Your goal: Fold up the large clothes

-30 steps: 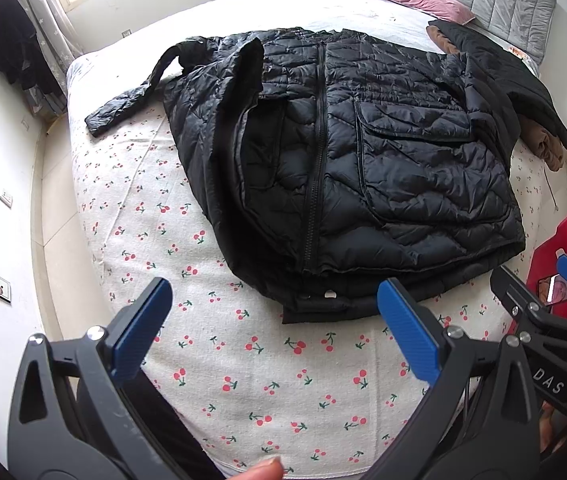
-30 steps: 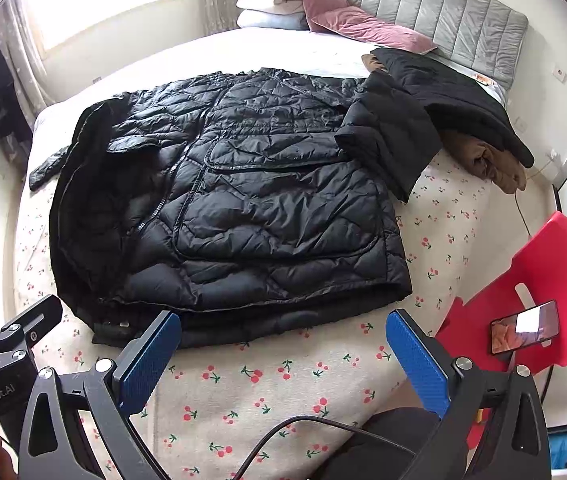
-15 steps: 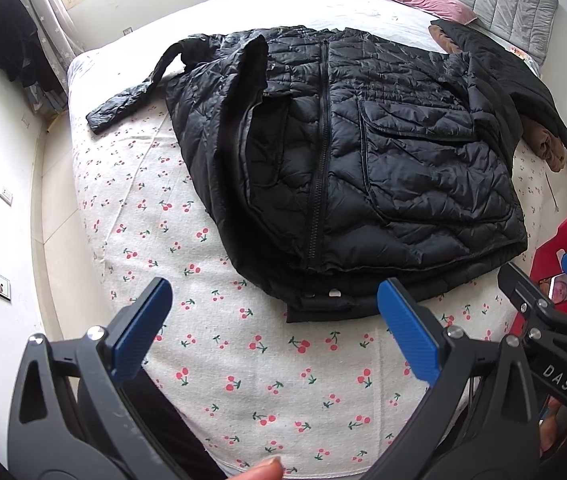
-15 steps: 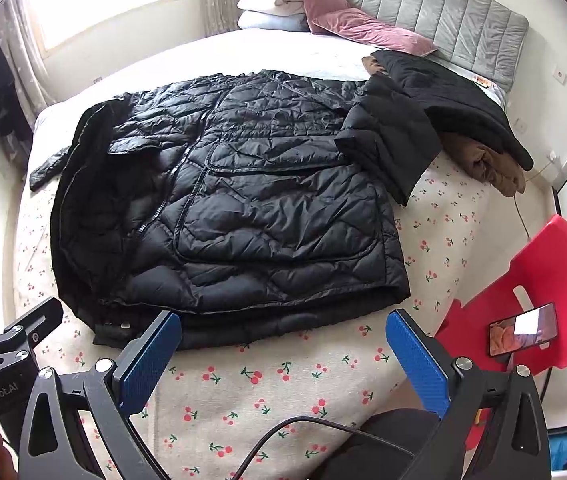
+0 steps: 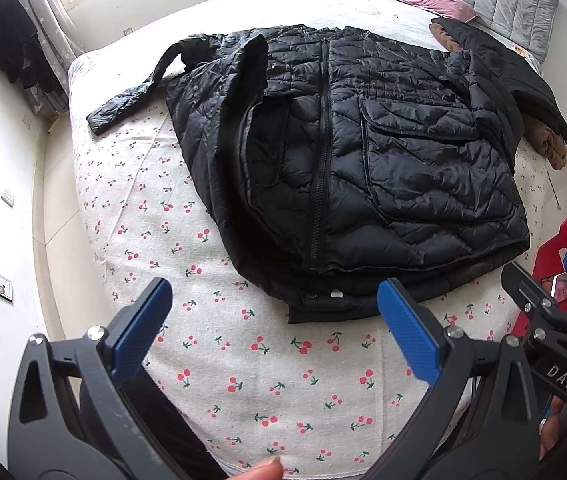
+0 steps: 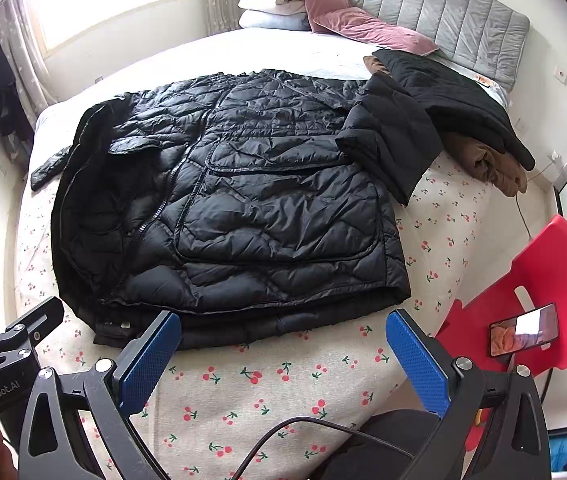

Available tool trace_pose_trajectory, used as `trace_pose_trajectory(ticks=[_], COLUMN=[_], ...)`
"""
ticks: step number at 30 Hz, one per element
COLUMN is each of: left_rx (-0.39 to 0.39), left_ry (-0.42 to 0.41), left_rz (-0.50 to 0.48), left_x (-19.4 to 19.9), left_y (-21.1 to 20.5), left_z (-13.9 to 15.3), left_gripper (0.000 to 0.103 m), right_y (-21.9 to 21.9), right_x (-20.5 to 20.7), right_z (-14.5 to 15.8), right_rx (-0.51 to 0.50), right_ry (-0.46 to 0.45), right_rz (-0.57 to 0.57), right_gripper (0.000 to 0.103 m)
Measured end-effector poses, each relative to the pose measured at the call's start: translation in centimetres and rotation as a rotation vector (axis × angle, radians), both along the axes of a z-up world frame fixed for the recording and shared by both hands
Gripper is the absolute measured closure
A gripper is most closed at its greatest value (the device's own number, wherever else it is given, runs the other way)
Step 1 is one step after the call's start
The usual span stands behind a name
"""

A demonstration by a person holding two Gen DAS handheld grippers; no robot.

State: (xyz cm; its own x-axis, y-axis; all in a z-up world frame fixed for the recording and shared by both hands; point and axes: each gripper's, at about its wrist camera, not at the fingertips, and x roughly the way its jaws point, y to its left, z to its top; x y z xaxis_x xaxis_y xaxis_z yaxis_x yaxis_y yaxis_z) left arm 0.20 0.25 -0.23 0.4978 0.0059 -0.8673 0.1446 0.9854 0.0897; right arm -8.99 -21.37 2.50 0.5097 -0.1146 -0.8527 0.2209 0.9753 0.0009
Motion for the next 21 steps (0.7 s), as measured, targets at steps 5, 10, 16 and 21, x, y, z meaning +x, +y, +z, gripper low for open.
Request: trace_pose_trajectory(ticks=[5,10,16,21], left_rx=[0.002,0.007,0.008,0.013], left_ry=[-0.002,-0.002,-0.002,-0.002], left_rz=[0.001,0.002,0.004,0.012], left_x=[0.01,0.22,0.32,0.69], left_y=[-0.02,0.01,0.03,0.14], left_z=[0.03,0.04,0.05,0.08], left_gripper=[0.001,0.001,0.001,0.001], right_y=[-0.02,-0.03,-0.07,-0.19], right_x=[0.02,0.06,0.08,0.24], right_z=[0.01,-0.02,-0.01,-0.16], right_rx=[0.001,0.001,0.001,0.002], right_ry=[0.001,0.001,0.000,0.001], right_rz=[0.000,-0.001,0.000,0.001], right_gripper=[0.000,0.000,0.000,0.000])
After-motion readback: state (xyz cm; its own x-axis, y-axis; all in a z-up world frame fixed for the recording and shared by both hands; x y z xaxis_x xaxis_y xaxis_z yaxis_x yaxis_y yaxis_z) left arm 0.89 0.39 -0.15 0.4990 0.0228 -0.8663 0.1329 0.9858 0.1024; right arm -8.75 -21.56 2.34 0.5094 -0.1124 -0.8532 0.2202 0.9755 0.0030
